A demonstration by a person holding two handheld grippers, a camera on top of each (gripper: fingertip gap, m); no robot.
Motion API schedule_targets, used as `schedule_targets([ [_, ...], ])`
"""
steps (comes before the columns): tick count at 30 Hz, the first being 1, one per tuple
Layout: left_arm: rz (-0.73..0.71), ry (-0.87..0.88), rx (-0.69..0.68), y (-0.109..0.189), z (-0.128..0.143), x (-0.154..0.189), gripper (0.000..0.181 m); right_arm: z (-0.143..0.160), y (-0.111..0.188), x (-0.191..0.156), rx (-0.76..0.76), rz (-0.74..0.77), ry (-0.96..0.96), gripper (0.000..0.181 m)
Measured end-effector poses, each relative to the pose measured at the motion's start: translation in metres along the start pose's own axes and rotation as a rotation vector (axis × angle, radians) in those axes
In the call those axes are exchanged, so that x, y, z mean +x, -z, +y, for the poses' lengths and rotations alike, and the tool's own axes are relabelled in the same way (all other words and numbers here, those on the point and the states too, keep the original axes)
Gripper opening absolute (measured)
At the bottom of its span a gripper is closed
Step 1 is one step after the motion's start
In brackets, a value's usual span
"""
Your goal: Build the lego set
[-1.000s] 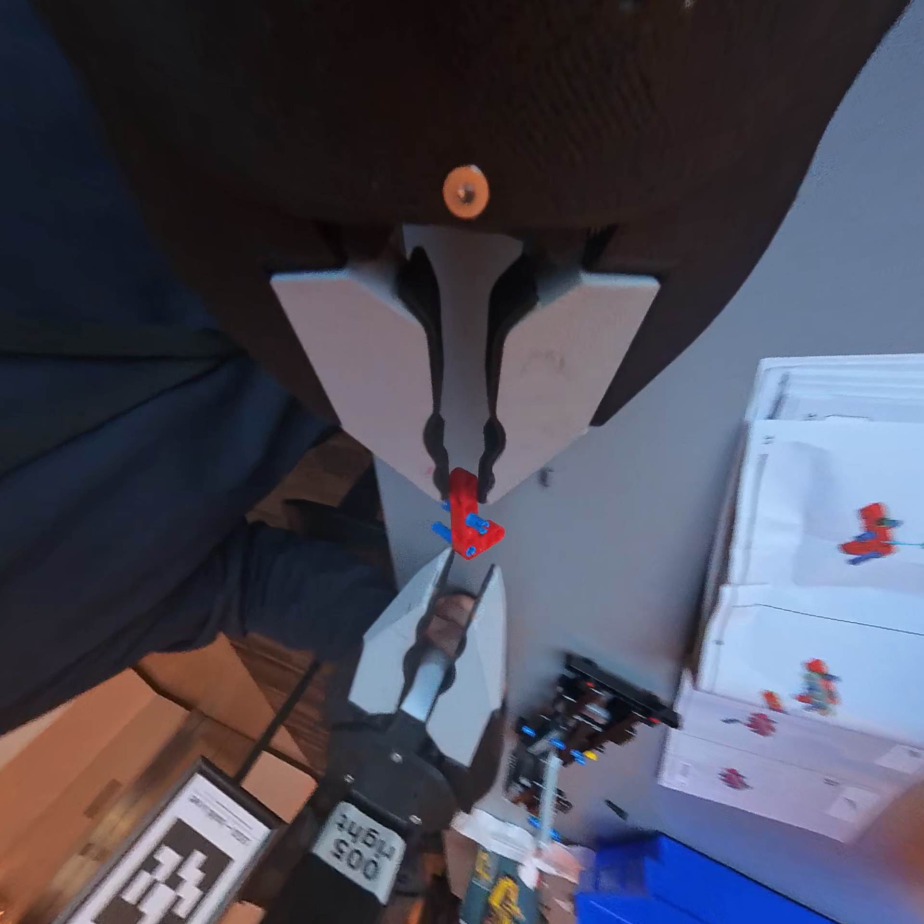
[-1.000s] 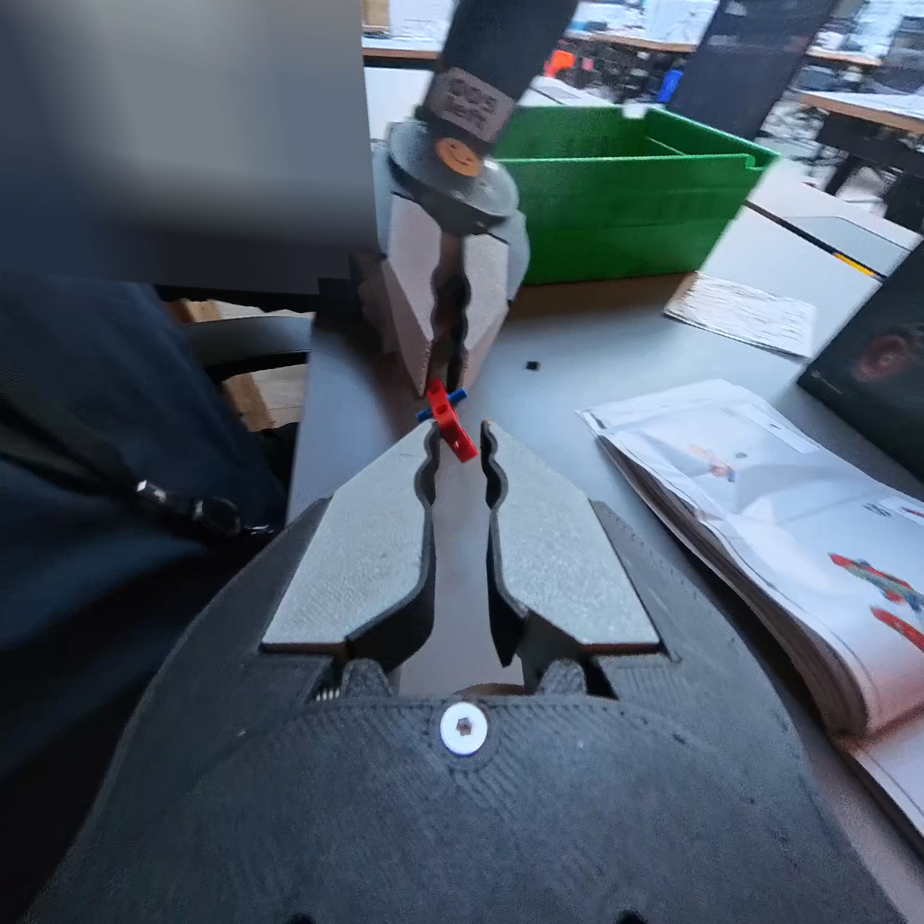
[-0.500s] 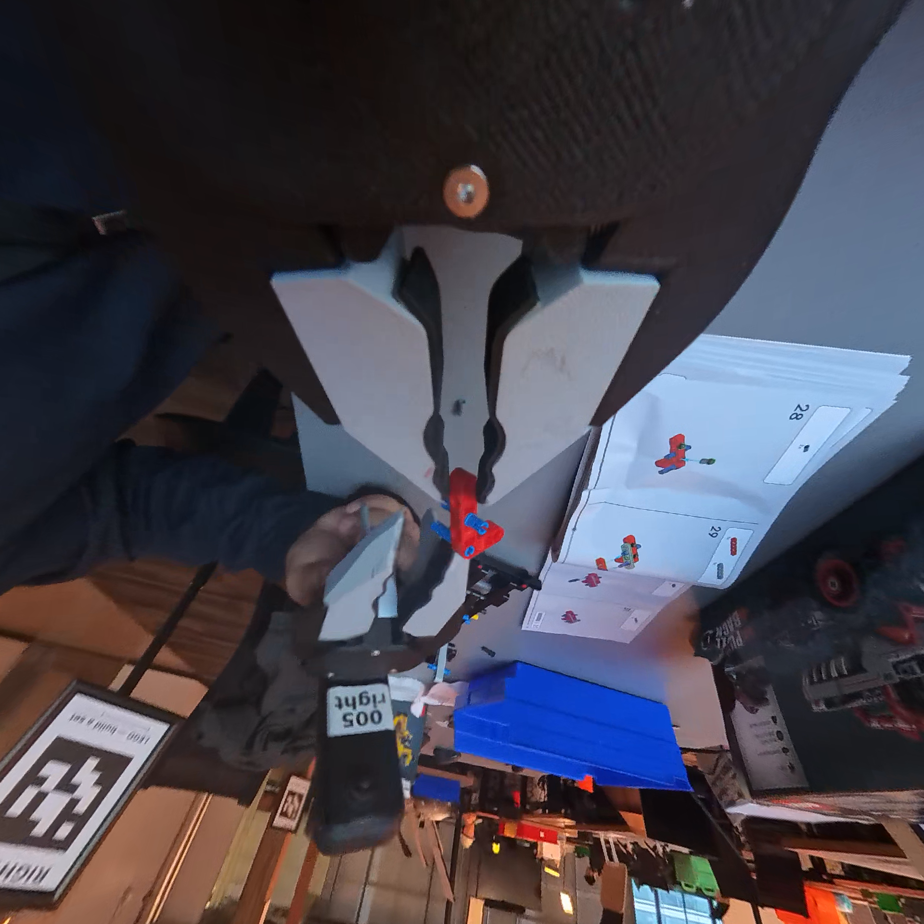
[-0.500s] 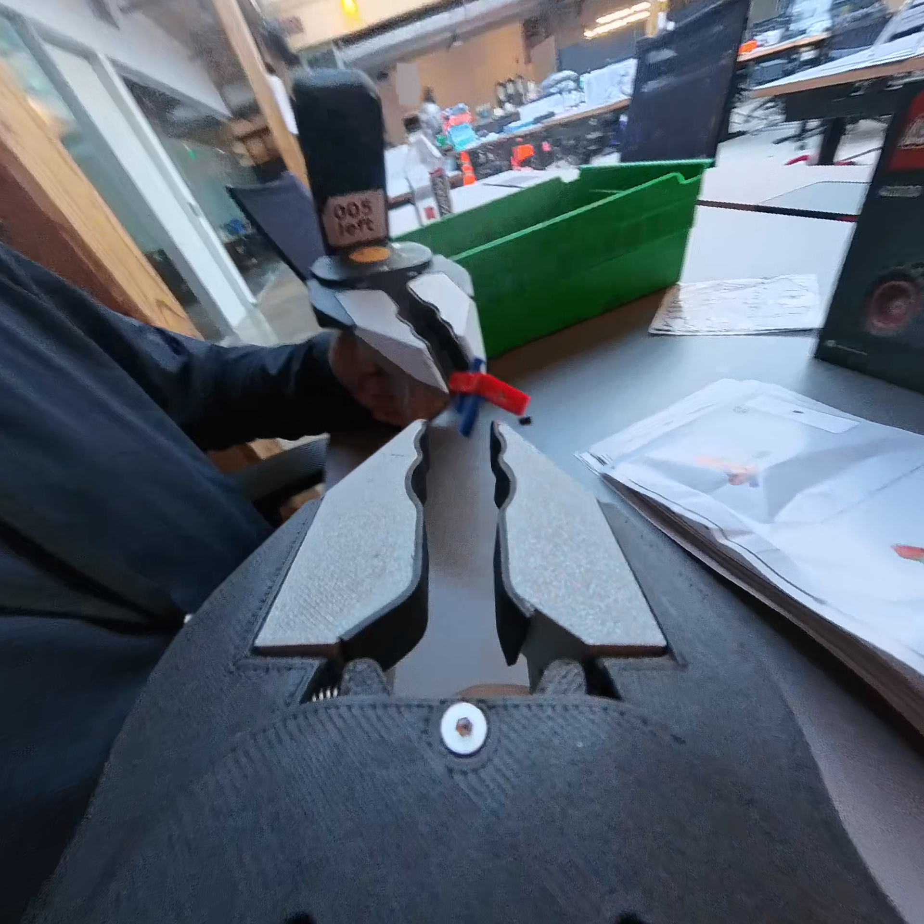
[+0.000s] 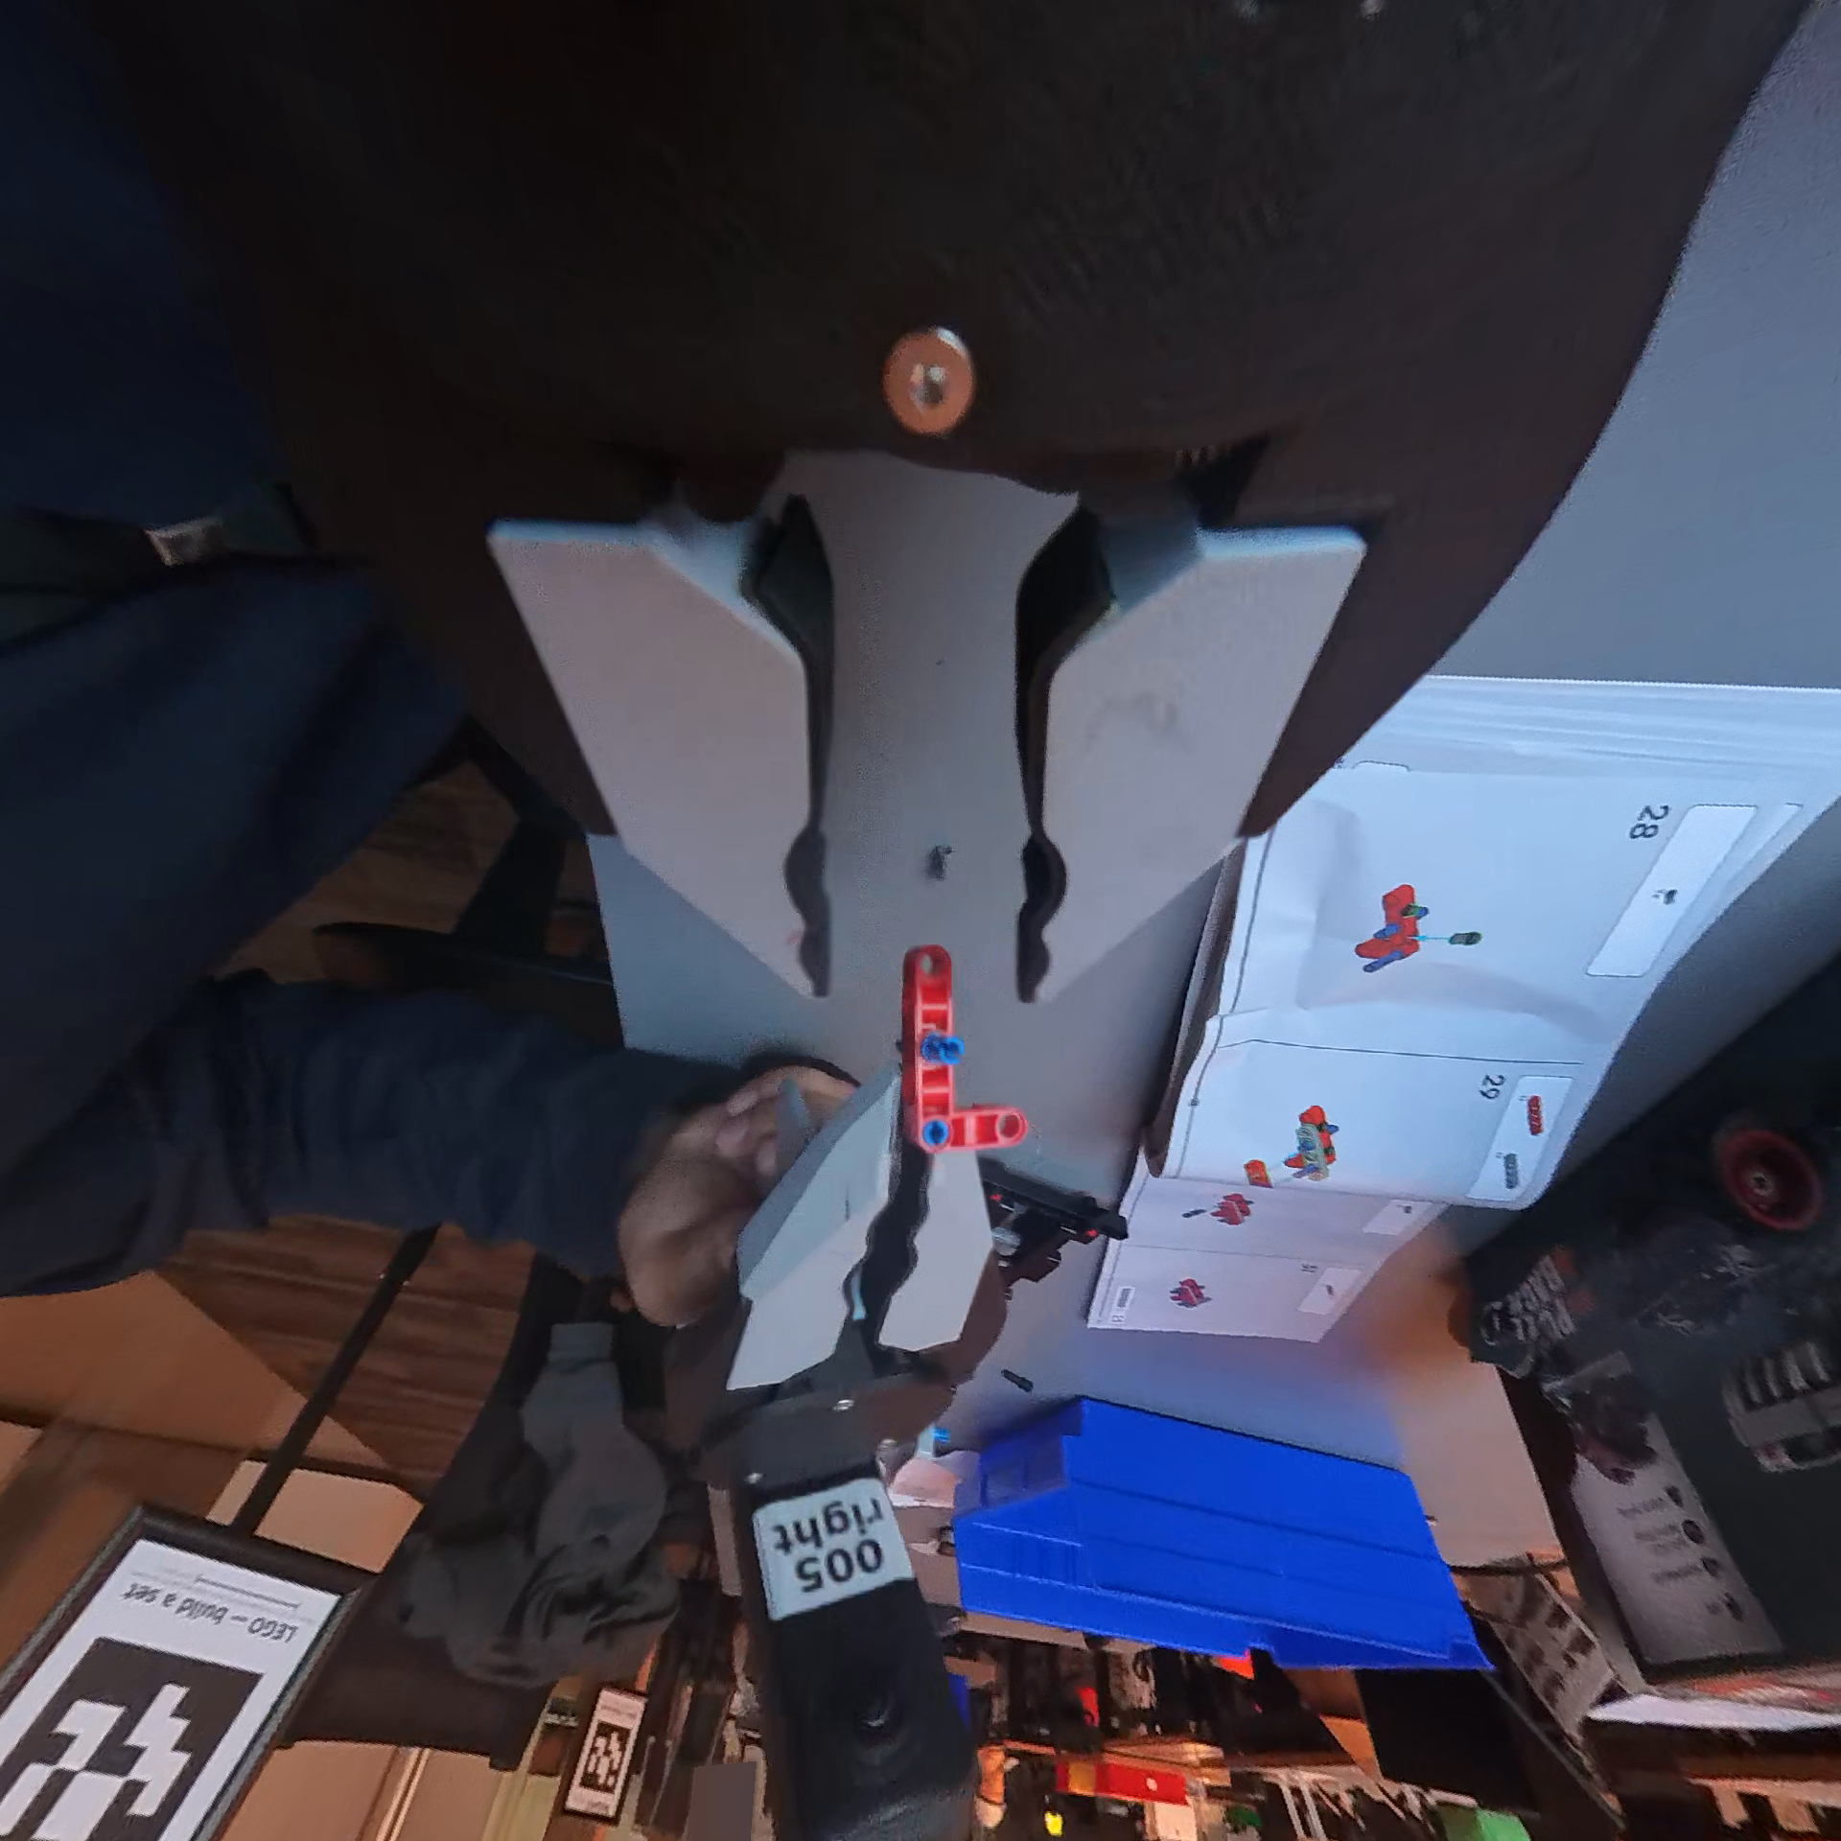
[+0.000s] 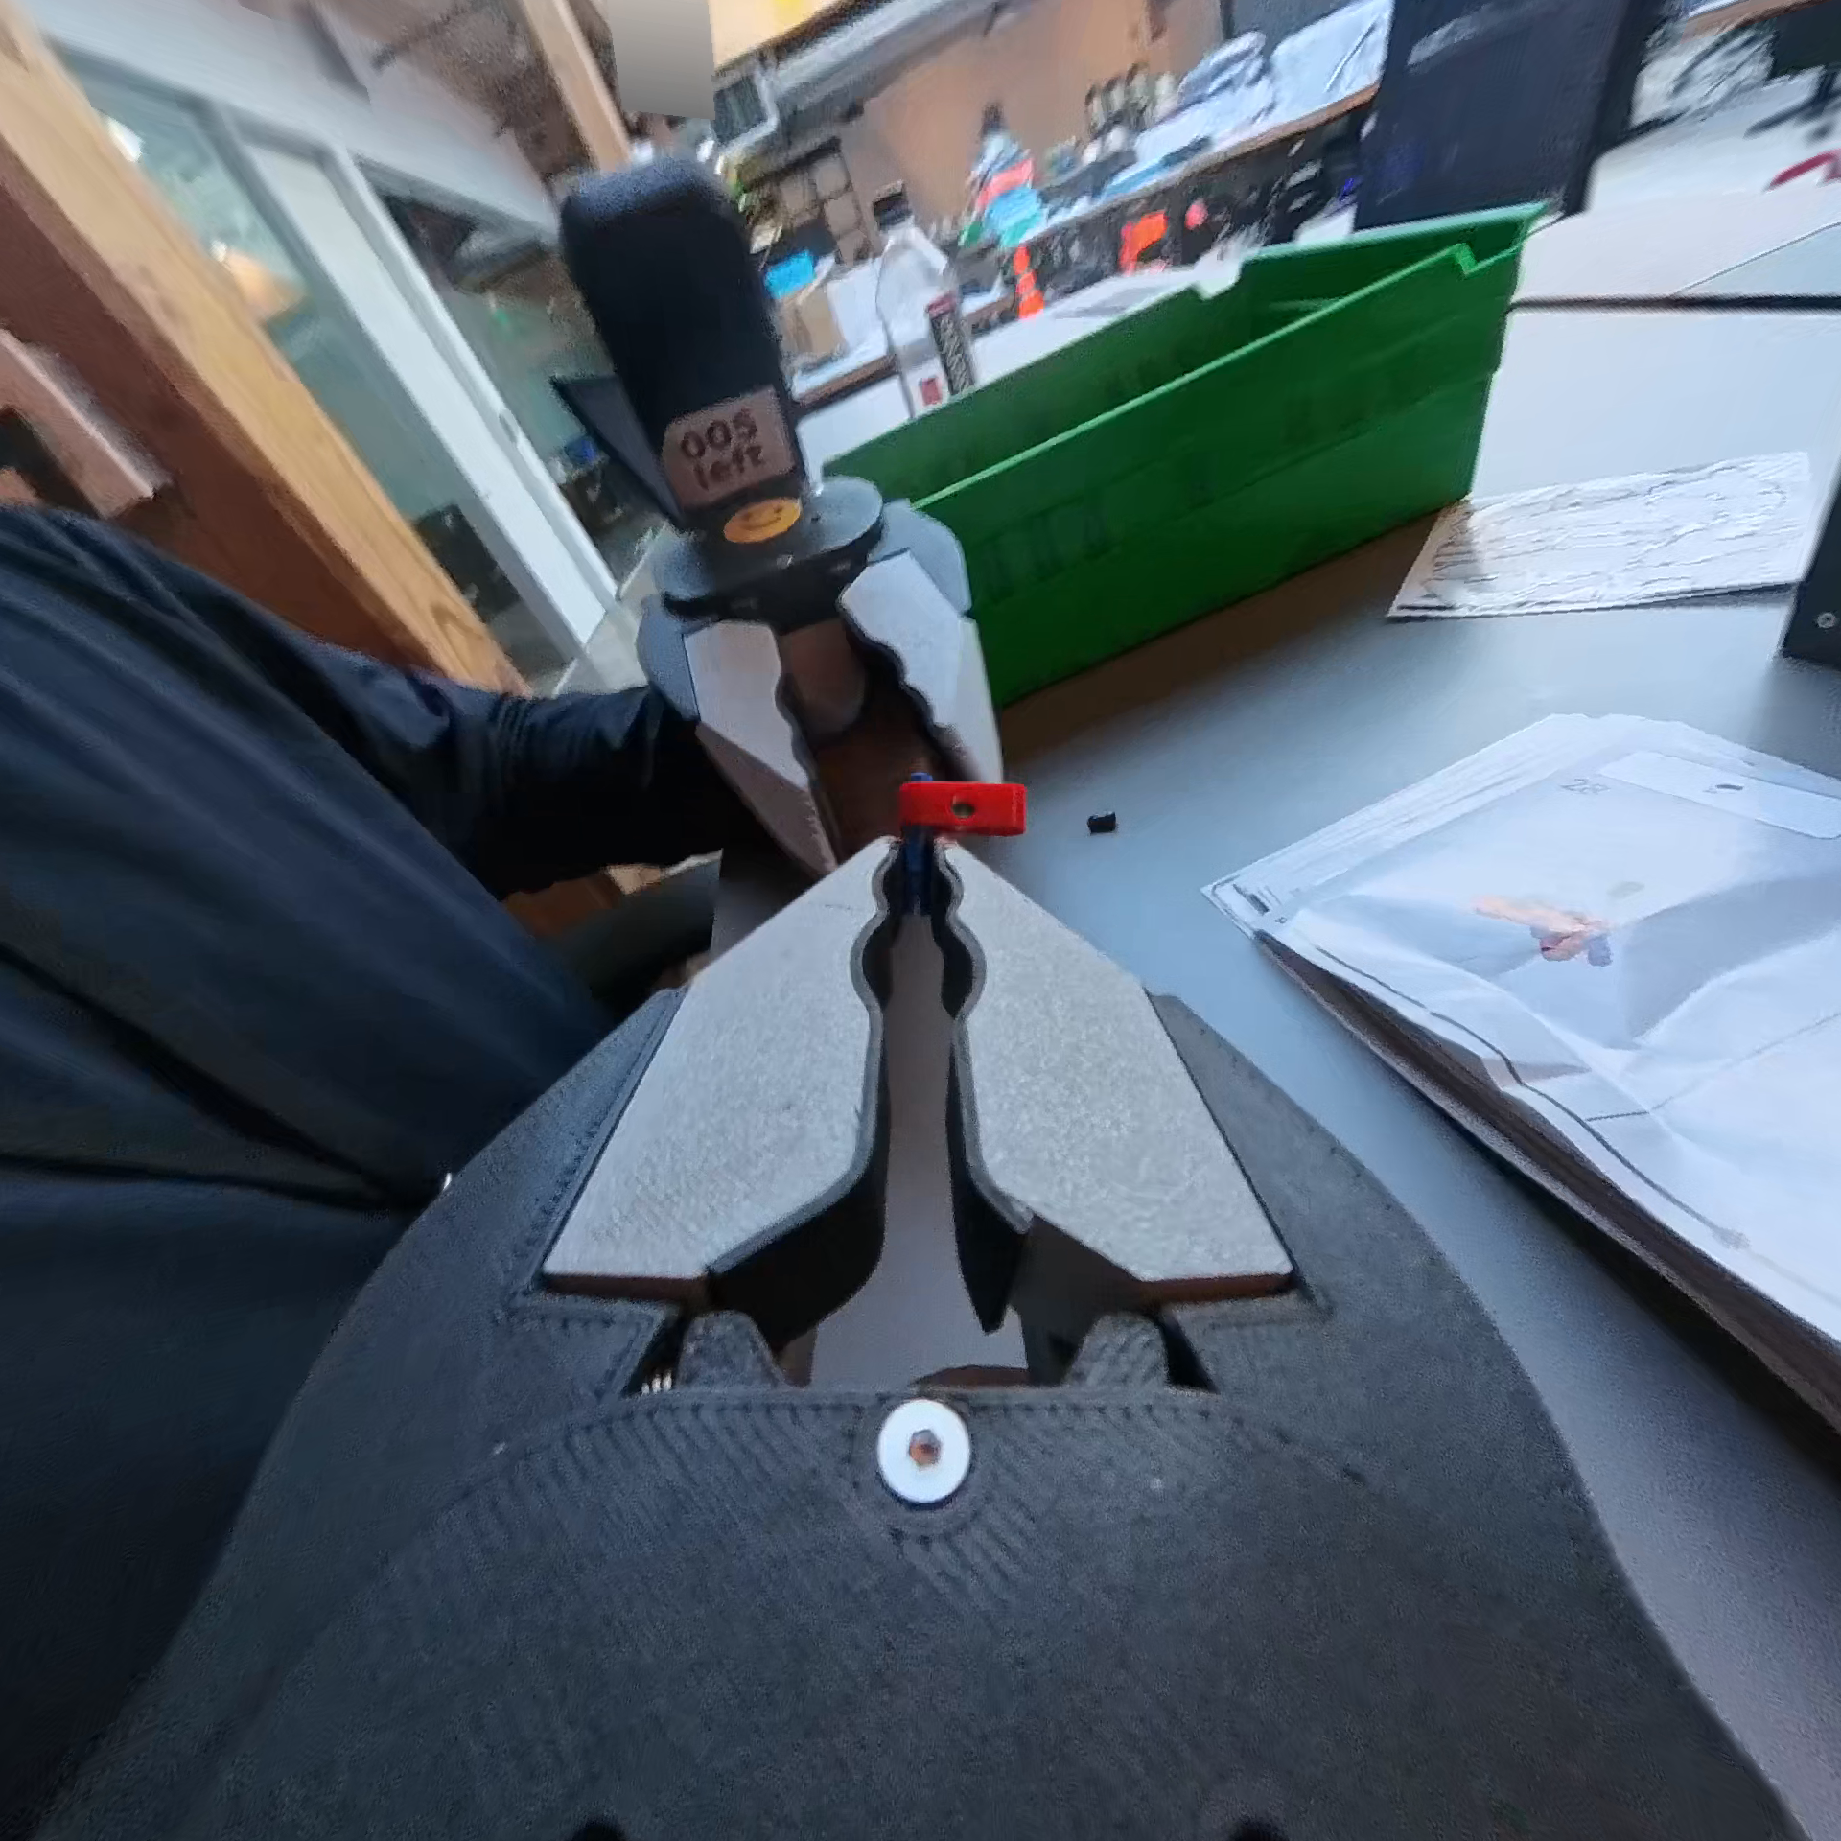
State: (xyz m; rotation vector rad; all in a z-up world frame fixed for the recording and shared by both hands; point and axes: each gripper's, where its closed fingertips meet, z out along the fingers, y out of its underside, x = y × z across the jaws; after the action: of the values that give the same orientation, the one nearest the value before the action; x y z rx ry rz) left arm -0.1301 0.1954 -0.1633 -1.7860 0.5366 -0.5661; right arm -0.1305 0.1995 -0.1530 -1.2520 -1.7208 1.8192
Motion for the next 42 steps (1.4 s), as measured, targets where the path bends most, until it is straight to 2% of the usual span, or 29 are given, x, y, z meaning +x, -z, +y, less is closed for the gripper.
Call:
schedule_targets([
  [2,0.011,-0.010,-0.014,0.001,0.001,0.002,0.049,0.008,-0.001,0.001,-0.084,-0.030,-0.011,0.000],
  [7,-0.032,-0.162,-0.072,0.003,0.010,0.003,0.051,0.024,0.002,0.003,-0.360,-0.112,-0.103,0.001],
  [11,-0.117,-0.315,-0.105,-0.002,0.018,0.001,0.064,0.027,-0.001,-0.002,-0.460,-0.183,-0.223,0.001],
  [14,-0.150,-0.453,-0.098,-0.007,0.019,0.007,0.065,0.028,-0.004,-0.008,-0.473,-0.244,-0.288,0.001],
  [17,-0.180,-0.564,-0.077,-0.008,0.018,0.010,0.054,0.025,-0.004,-0.012,-0.443,-0.291,-0.342,0.001],
  [22,-0.207,-0.669,-0.003,-0.006,0.011,0.017,0.049,0.026,-0.002,-0.020,-0.448,-0.368,-0.418,0.001],
  [34,-0.134,-0.672,-0.010,-0.006,0.015,0.026,0.040,0.026,-0.010,-0.029,-0.471,-0.473,-0.429,0.001],
  [36,-0.137,-0.662,-0.030,-0.007,0.017,0.024,0.040,0.027,-0.010,-0.025,-0.465,-0.456,-0.405,0.002],
  [38,-0.155,-0.643,-0.045,-0.006,0.017,0.018,0.040,0.025,-0.009,-0.019,-0.454,-0.417,-0.374,0.012],
  [42,-0.248,-0.592,-0.118,-0.004,0.022,-0.007,0.040,0.022,0.001,0.003,-0.405,-0.237,-0.249,0.020],
])
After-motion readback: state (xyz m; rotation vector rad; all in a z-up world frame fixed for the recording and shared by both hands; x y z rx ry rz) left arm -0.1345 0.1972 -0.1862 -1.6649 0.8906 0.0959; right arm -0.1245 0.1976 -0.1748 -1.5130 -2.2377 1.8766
